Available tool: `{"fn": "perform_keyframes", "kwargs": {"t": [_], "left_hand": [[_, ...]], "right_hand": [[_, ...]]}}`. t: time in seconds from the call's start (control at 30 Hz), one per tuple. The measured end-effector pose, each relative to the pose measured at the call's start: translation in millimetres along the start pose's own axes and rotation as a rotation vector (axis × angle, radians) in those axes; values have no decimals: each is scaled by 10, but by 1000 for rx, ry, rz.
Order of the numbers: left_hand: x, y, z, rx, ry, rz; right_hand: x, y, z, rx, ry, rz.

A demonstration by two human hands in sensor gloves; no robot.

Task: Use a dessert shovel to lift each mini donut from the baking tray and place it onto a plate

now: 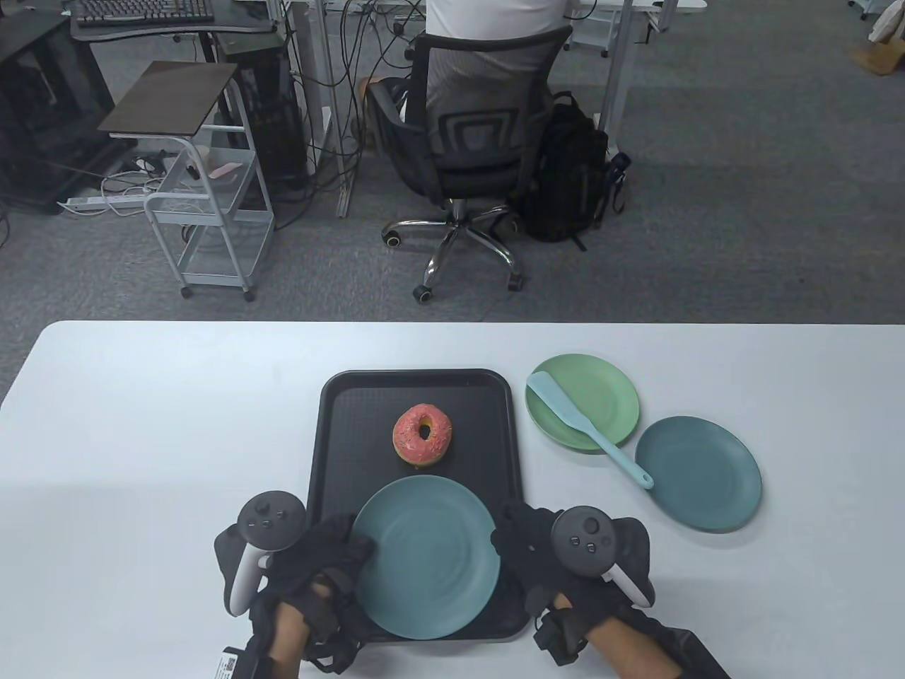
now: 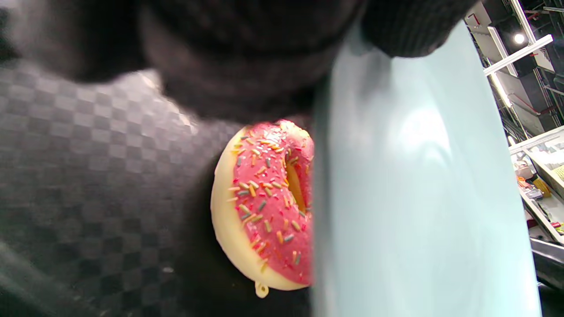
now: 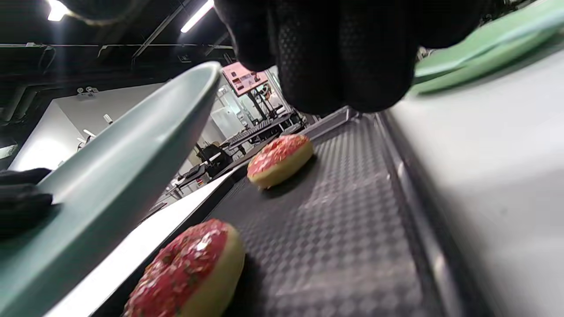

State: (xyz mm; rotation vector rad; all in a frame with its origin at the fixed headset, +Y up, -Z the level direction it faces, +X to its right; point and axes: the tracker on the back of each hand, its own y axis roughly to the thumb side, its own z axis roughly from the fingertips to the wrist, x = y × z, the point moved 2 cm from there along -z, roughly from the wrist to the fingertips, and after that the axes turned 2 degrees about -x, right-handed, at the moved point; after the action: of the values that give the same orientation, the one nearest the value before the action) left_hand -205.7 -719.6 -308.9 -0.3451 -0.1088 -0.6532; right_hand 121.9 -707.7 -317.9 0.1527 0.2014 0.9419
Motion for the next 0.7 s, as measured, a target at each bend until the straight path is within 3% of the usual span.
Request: {"fn": "perform_keyframes", "kwargs": {"t": [0.13,0.43,0.53,0.7], "left_hand": [[42,14,-6,12,-33,26],[115,77,-4,44,-43,1],[126,69,-33,78,-76,91],[35,9,-25,93,-59,161]], "right_hand": [[-51,14,5,15,-7,30],[5,-49,-13,-16,-30,-93],[193,20,8,11,-104,-233],[638,-103,63,0,-237,-159]]}}
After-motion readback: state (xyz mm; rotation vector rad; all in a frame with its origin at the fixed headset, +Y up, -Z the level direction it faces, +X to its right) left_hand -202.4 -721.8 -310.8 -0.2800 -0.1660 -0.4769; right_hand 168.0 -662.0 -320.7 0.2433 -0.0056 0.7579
